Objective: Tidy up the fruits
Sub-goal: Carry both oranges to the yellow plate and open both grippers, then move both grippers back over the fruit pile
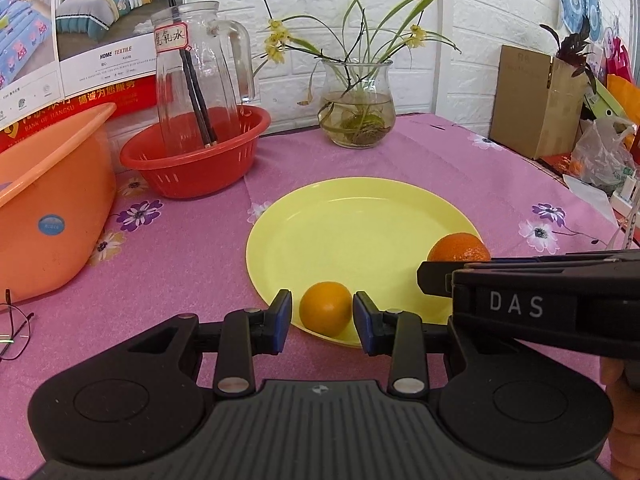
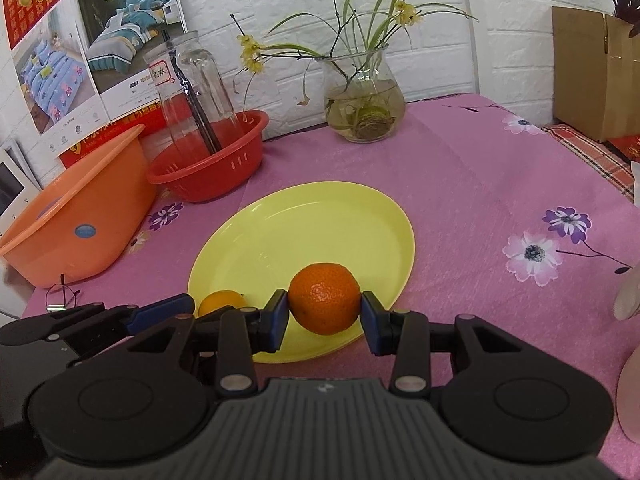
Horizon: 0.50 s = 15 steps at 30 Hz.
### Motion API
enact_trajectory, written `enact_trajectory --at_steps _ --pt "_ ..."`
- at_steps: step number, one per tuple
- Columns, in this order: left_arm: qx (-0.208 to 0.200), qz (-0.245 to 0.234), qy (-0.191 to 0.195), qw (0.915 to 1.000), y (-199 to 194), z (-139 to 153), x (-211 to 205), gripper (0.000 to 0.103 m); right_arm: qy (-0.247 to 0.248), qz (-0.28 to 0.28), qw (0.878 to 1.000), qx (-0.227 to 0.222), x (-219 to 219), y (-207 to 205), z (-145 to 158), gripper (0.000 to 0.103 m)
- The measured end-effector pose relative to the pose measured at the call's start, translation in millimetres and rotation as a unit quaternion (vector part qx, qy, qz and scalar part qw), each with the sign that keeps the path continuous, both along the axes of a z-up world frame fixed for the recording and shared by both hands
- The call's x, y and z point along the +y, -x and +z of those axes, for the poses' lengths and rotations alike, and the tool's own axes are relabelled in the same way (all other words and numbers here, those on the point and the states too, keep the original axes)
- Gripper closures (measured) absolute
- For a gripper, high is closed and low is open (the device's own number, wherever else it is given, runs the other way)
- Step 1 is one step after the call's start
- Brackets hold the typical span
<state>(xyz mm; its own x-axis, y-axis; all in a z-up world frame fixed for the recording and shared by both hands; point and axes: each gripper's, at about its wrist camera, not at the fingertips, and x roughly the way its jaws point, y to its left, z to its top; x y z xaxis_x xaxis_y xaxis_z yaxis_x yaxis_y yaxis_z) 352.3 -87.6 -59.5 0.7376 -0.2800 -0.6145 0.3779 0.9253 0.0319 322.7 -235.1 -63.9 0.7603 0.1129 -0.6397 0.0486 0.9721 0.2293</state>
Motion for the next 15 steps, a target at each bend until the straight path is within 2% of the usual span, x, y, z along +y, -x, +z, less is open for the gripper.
enact_trajectory --at_steps 5,9,15 --pt "-0.022 0.012 0.008 0.9997 14.6 13.6 12.9 0.057 -0.007 -0.007 1.000 -0.027 -3.4 13.1 12.0 0.033" --pt "-0.052 0.049 0.018 0.9973 35.1 31.6 32.1 0.036 -0.005 -0.033 0.997 -0.066 -7.0 35.1 28.8 0.032" --pt "-0.096 0.068 0.026 0.9927 82.3 59.4 59.2 0.032 -0.006 0.003 0.992 -0.125 -1.3 90.9 58.7 0.032"
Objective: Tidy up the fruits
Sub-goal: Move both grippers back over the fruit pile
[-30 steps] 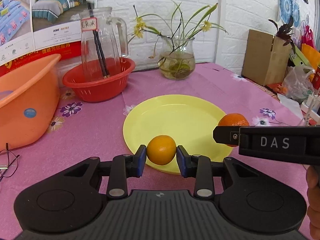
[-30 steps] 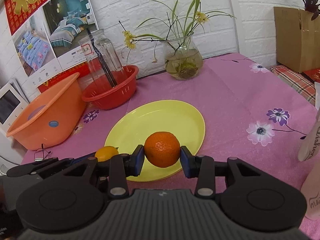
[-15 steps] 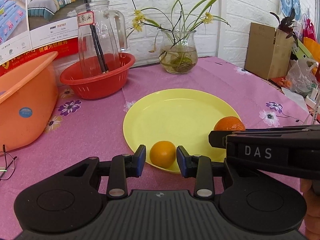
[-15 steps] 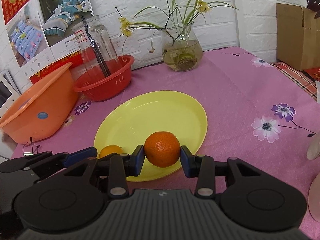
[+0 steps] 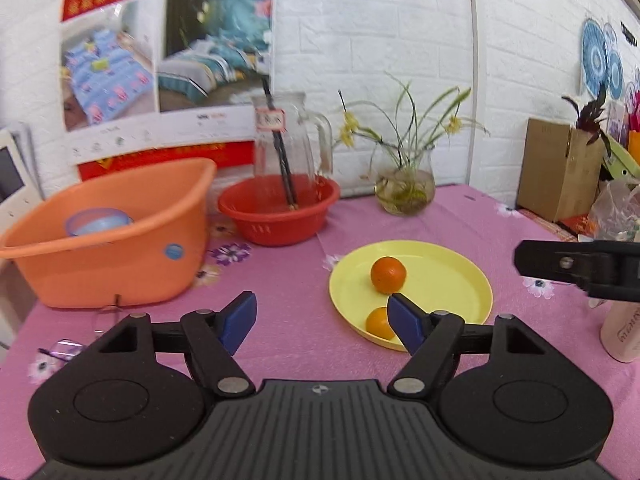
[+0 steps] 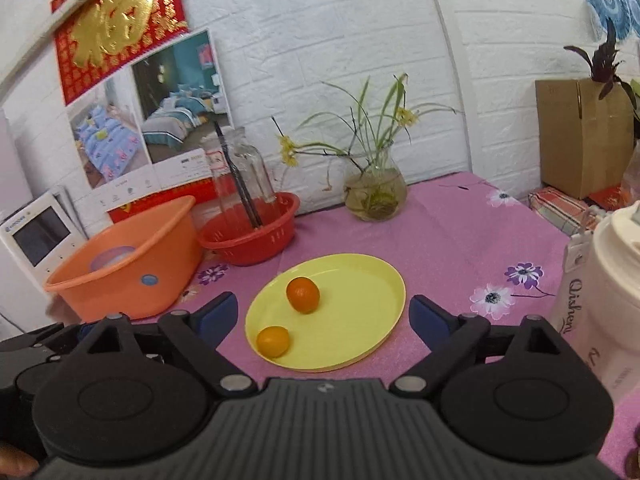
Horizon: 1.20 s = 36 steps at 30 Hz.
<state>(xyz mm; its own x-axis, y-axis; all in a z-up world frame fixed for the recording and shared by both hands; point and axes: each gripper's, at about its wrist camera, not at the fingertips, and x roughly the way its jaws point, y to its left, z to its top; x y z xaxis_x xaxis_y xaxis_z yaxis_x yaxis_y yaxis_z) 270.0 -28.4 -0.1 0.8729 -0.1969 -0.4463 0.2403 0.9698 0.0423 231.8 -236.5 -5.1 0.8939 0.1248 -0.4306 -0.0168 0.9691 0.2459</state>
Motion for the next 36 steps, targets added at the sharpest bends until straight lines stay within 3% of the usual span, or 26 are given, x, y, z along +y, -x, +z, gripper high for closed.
enact_trajectory --at_steps 4,7,12,17,24,36 --pt "-0.021 0.008 0.017 0.9996 42.6 13.7 20.1 0.030 0.010 0.008 0.999 -0.034 5.2 45.0 12.7 0.032" --pt "-0.029 0.016 0.009 0.9994 78.9 18.9 28.7 0.029 0.035 -0.004 0.998 -0.048 6.2 75.2 13.6 0.032" --pt "-0.039 0.004 0.004 0.9992 138.1 15.4 38.8 0.022 0.092 0.015 0.994 -0.054 11.5 118.8 4.7 0.032" --pt "-0.030 -0.005 0.005 0.9995 180.8 4.4 47.1 0.022 0.107 0.054 0.992 -0.046 21.0 157.4 -6.9 0.032" --pt "-0.009 -0.009 0.017 0.9998 211.4 -9.4 58.3 0.022 0.112 0.139 0.984 -0.016 44.7 193.7 -24.7 0.033" --pt "-0.002 0.001 0.006 1.0000 229.3 -25.0 65.5 0.022 0.107 0.193 0.975 0.022 74.6 217.3 -43.5 0.033"
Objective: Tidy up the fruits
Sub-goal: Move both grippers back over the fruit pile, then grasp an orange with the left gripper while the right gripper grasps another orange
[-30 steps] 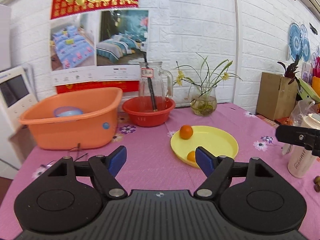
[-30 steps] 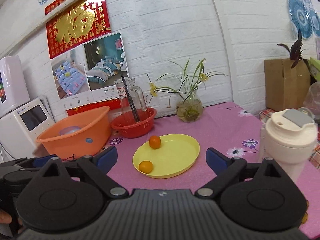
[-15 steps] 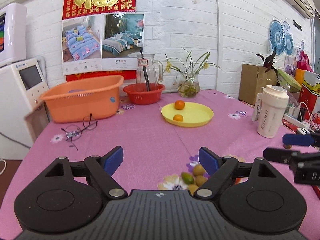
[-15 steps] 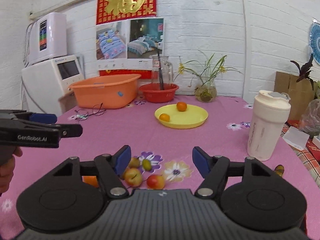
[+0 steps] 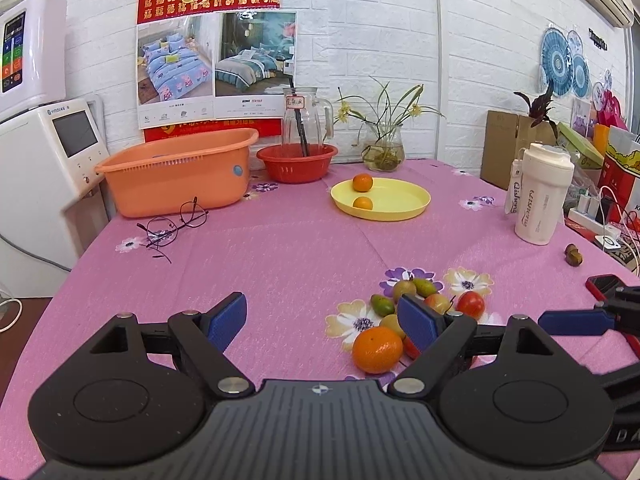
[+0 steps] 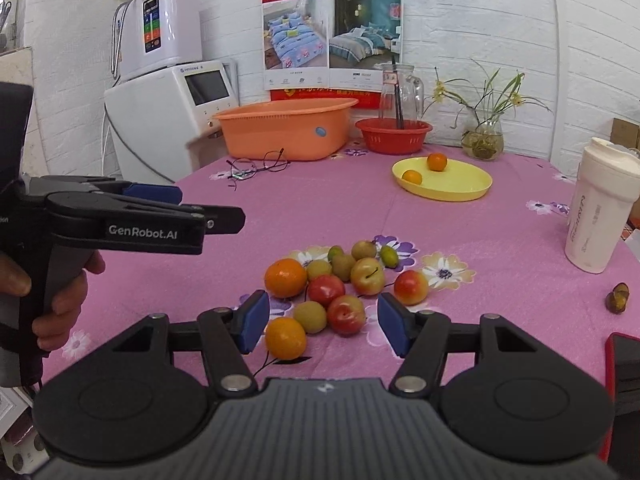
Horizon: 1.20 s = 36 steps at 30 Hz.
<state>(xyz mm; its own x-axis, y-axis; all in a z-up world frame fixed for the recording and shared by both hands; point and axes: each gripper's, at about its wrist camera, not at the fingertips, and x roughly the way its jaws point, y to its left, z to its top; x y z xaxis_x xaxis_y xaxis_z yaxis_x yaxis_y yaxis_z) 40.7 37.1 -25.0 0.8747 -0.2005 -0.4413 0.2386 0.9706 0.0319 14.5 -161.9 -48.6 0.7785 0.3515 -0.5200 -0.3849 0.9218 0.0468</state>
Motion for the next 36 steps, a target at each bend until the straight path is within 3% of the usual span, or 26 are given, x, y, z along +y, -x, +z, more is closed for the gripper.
enact_trajectory --at_steps 10,24,30,36 --pt "0.037 -0.008 0.006 0.9993 -12.1 -23.0 3.6 0.022 0.010 0.010 0.999 0.044 16.4 -2.5 -20.6 0.033" --pt "0.042 0.006 0.018 0.9989 -18.5 -27.5 15.5 0.022 0.010 0.013 0.997 0.074 30.0 -16.8 -32.3 0.033" --pt "0.047 -0.019 0.022 0.9985 -21.4 -29.9 10.8 0.022 0.016 0.014 0.997 0.078 31.5 -22.7 -35.4 0.033" --pt "0.054 -0.054 0.024 0.9968 -23.4 -34.0 -2.2 0.022 0.009 -0.007 0.997 0.075 2.2 -19.1 -23.8 0.033"
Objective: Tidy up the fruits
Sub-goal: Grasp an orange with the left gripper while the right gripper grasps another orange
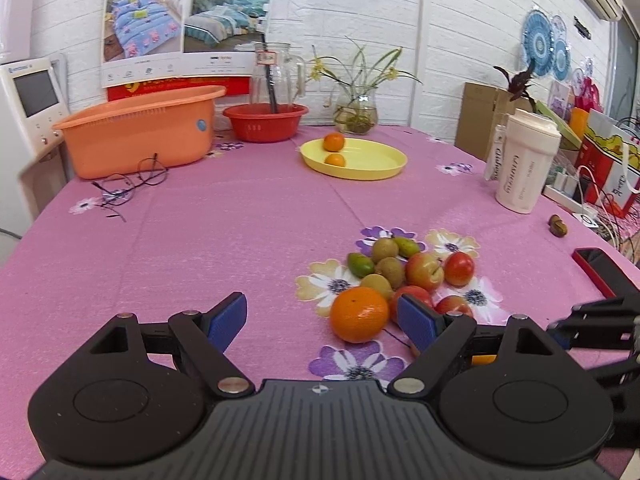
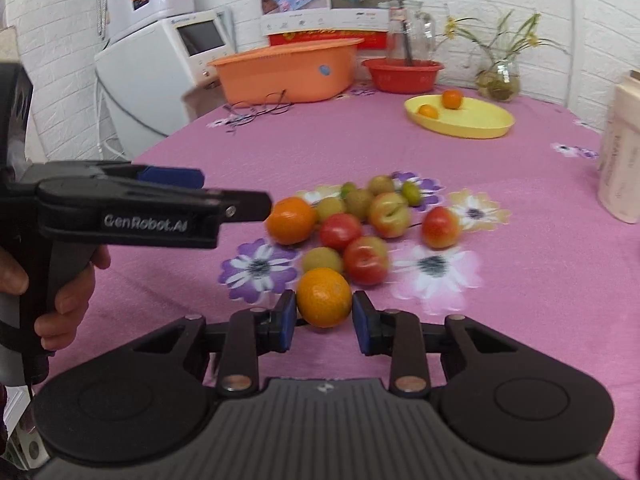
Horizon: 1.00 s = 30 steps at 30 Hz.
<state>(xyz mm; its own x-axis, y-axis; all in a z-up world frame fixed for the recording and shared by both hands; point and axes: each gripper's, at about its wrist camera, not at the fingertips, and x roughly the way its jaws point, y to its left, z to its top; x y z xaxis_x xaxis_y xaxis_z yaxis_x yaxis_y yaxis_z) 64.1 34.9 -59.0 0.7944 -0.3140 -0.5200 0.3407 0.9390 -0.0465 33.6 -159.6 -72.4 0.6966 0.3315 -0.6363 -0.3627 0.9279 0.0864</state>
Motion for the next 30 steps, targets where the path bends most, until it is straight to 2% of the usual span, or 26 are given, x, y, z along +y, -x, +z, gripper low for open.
enact_trajectory --at_steps 7,14,16,25,26,28,30 --pt "0.024 -0.011 -0.010 0.9996 -13.7 -14.1 -23.1 0.030 -0.009 -0.051 0.998 -0.018 -23.6 -3.4 8.0 0.033" --pt "0.036 -0.004 -0.007 0.9993 -23.9 -18.4 -27.6 0.039 -0.019 -0.051 0.998 -0.010 -23.7 -6.5 4.3 0.033" --pt "0.039 -0.002 -0.009 0.9992 -24.8 -19.9 -27.9 0.045 -0.022 -0.053 0.998 -0.010 -25.6 -6.6 4.8 0.033" --pt "0.048 0.002 -0.006 0.9988 -28.7 -24.6 -28.4 0.053 -0.028 -0.064 0.998 -0.013 -30.7 -9.4 6.1 0.033" --pt "0.048 0.002 -0.006 0.9988 -29.2 -25.4 -28.9 0.055 -0.028 -0.064 0.997 -0.013 -30.7 -9.4 6.1 0.033" --pt "0.051 0.000 -0.003 0.9987 -29.8 -26.7 -29.1 0.065 -0.028 -0.064 0.997 -0.014 -30.9 -9.1 6.1 0.033" --pt "0.051 0.005 -0.002 0.9987 -29.2 -25.8 -29.1 0.066 -0.027 -0.066 0.997 -0.014 -31.6 -9.3 6.4 0.033"
